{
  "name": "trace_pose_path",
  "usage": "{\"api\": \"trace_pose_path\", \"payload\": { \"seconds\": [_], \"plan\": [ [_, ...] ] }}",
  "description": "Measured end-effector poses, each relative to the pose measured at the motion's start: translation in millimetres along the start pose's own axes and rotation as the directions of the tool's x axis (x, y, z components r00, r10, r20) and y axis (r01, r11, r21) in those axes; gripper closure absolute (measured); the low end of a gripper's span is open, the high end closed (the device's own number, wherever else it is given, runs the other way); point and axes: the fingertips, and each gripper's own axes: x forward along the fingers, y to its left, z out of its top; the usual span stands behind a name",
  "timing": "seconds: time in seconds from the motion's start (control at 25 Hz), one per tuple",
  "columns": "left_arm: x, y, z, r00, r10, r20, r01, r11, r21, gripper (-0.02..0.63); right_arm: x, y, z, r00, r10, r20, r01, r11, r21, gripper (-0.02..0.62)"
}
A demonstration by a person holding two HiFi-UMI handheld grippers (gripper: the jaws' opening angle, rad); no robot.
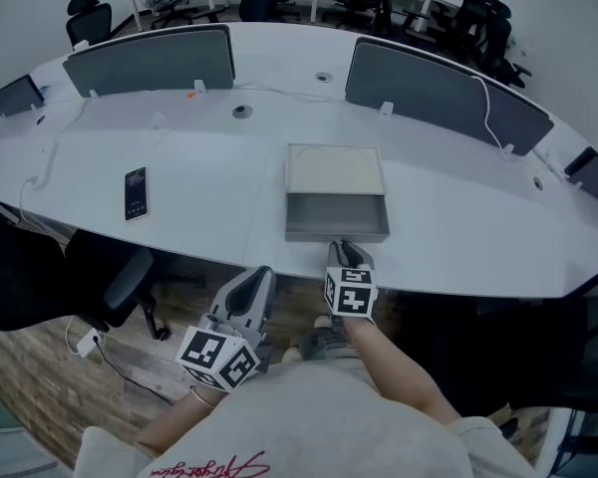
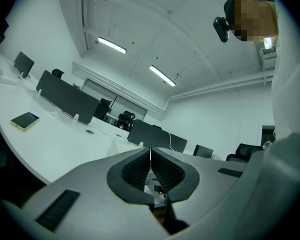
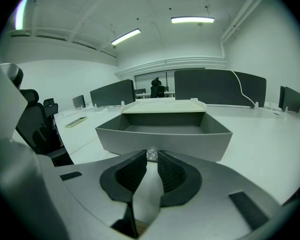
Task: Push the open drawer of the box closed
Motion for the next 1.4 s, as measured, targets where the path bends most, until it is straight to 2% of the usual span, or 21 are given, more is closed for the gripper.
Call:
{"api": "trace_pose_path", "payload": {
  "seconds": [0.28,0.52,1.4],
  "plan": [
    [7.3,1.3,6.2,1.000,0.030,0.006,-0.030,0.999,-0.009,0.588,0.7,0.9,1.7,1.000,0.028,0.002,-0.028,1.000,0.012,0.523],
    [15.1,-2.1,5.4,1.000,0.023,0.012,-0.023,1.000,0.001,0.588,2.0,-0.7,2.2,0.999,0.047,-0.006,-0.047,0.999,0.010,0.523],
    [40.0,-4.3,3.2,0.999,0.045,0.016,-0.045,0.999,-0.002,0.588,12.7,-2.3,7.9,0.990,0.130,-0.047,-0.124,0.986,0.116,0.523]
  ]
}}
